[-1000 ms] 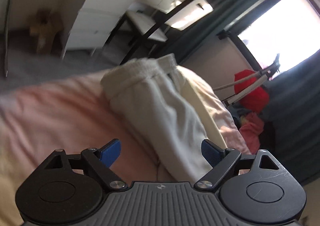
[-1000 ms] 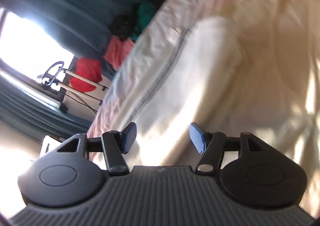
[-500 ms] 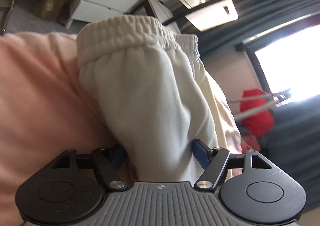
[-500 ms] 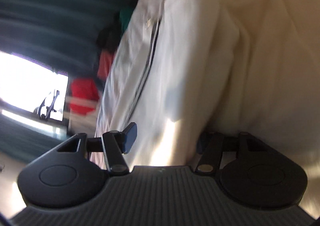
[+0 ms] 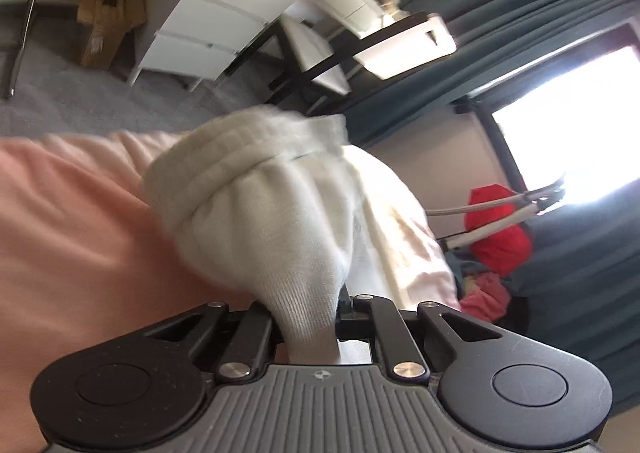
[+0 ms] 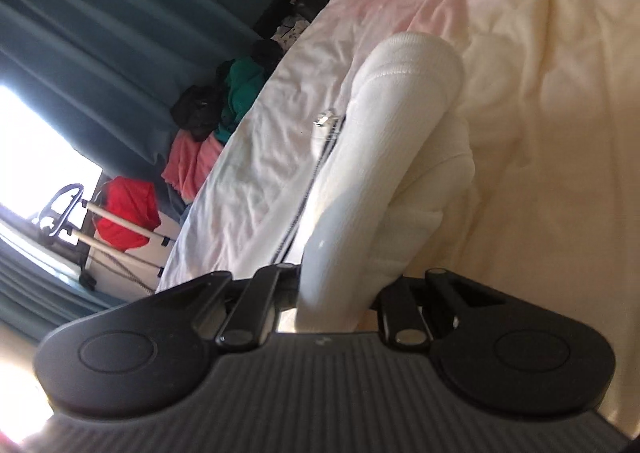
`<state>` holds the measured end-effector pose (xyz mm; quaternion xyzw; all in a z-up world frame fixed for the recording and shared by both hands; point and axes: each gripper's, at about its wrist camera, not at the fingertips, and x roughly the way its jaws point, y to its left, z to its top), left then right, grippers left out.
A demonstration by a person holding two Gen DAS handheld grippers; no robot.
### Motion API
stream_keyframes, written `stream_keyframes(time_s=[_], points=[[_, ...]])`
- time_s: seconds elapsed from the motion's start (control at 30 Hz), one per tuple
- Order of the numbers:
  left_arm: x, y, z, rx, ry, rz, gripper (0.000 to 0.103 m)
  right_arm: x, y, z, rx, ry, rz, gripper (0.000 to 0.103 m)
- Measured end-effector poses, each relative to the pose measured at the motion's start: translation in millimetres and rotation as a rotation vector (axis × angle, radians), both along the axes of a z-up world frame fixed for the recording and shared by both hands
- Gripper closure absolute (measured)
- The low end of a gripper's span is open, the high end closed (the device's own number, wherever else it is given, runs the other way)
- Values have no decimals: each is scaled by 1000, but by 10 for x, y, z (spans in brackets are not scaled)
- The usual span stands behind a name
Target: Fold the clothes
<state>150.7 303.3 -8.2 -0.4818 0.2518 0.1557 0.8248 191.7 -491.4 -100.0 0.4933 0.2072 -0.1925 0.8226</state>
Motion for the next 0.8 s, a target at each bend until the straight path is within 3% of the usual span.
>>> stream_keyframes(time_s=[0.13, 0.3, 0.4, 0.57, 0.67, 0.73, 0.8], points=[[-522, 99, 262, 6, 9, -34, 93, -459, -47, 61, 36, 12, 20, 88], [-1441, 276, 407, 31, 64, -98, 93, -1076, -112, 14, 119, 36, 39, 88], [-1909, 361, 315, 53, 111, -110, 93, -1350, -144, -49, 179, 55, 58, 88], [-2260, 342, -58, 80, 157, -125, 91, -1547, -214, -265, 285, 83, 80, 88], [-2297, 230, 8, 150, 164, -152, 83, -1584, -289, -433, 381, 61, 67, 88], [-2301, 99, 130, 224, 197, -175, 70, -1616, -307, -497, 409, 56, 74, 87], [-2306, -32, 252, 298, 230, -198, 45, -1646, -322, -532, 428, 43, 84, 85]])
